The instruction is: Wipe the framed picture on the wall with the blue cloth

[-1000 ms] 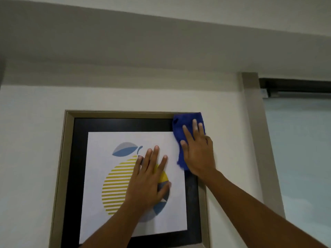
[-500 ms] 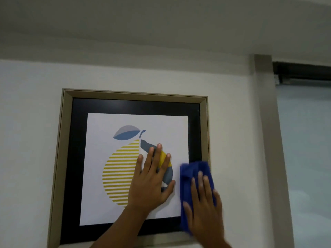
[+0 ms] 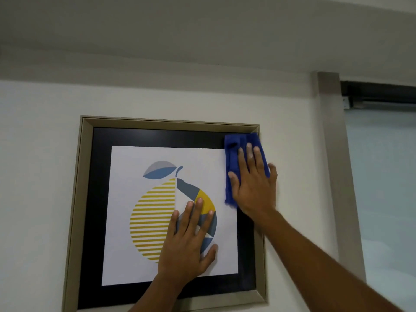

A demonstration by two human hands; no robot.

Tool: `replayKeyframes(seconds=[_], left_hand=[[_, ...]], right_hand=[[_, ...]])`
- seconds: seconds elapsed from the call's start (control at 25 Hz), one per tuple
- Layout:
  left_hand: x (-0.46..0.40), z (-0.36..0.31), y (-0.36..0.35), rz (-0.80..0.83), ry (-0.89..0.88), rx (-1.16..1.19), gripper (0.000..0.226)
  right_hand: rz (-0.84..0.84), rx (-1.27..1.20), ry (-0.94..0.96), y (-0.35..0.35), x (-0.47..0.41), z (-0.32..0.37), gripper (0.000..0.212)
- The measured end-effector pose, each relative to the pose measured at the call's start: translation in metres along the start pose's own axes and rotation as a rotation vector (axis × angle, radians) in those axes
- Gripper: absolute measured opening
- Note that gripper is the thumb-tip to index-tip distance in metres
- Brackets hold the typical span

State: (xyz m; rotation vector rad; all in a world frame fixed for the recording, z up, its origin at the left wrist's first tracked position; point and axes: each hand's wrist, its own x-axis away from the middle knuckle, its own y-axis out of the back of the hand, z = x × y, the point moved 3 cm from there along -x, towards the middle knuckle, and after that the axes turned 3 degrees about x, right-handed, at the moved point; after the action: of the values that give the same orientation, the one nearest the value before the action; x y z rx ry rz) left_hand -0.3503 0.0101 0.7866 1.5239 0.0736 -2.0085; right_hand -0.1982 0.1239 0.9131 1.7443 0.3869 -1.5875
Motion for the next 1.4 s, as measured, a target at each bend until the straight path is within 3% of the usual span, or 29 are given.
replayKeyframes(seconds=[0.08,0.2,0.44,0.52,0.68,0.8,0.92,1.04,1.16,1.28,1.4], left_hand=[[-0.001,0.001,0.000,0.001,0.005,0.009,0.077],[0.002,0.001,-0.002,-0.023,0.000,0.005,0.078],[0.001,0.000,-0.002,-0.034,-0.007,-0.008,0.082],[0.002,-0.001,-0.004,-0.027,-0.014,-0.012,0.083],[0.002,0.000,-0.003,-0.046,-0.019,-0.024,0.082],[0.001,0.001,-0.003,-0.051,-0.025,-0.028,0.080],[0.003,0.002,-0.005,-0.061,-0.023,-0.018,0.078],[0.005,0.000,-0.005,-0.053,-0.013,-0.006,0.078],[0.008,-0.001,-0.005,-0.072,-0.019,0.005,0.079],[0.007,0.000,-0.006,-0.071,-0.010,0.001,0.079],[0.005,-0.001,-0.008,-0.072,-0.011,-0.001,0.077]], right_hand=[[-0.003,-0.002,-0.024,0.005,-0.028,0.003,0.066],[-0.028,-0.034,-0.024,-0.005,-0.004,0.005,0.066],[0.113,-0.033,-0.078,-0.067,0.200,0.005,0.067],[0.160,-0.029,-0.047,-0.074,0.225,0.001,0.069],[0.161,-0.006,0.046,-0.059,0.185,-0.003,0.069],[0.029,0.007,0.079,-0.032,0.094,-0.010,0.069],[-0.038,-0.017,0.003,-0.007,-0.004,-0.001,0.070],[-0.103,-0.082,-0.059,-0.007,-0.021,0.006,0.068],[-0.133,-0.149,-0.141,-0.033,0.063,0.011,0.064],[-0.034,-0.142,-0.222,-0.065,0.186,0.020,0.065],[0.060,-0.193,-0.344,-0.079,0.225,0.030,0.067]])
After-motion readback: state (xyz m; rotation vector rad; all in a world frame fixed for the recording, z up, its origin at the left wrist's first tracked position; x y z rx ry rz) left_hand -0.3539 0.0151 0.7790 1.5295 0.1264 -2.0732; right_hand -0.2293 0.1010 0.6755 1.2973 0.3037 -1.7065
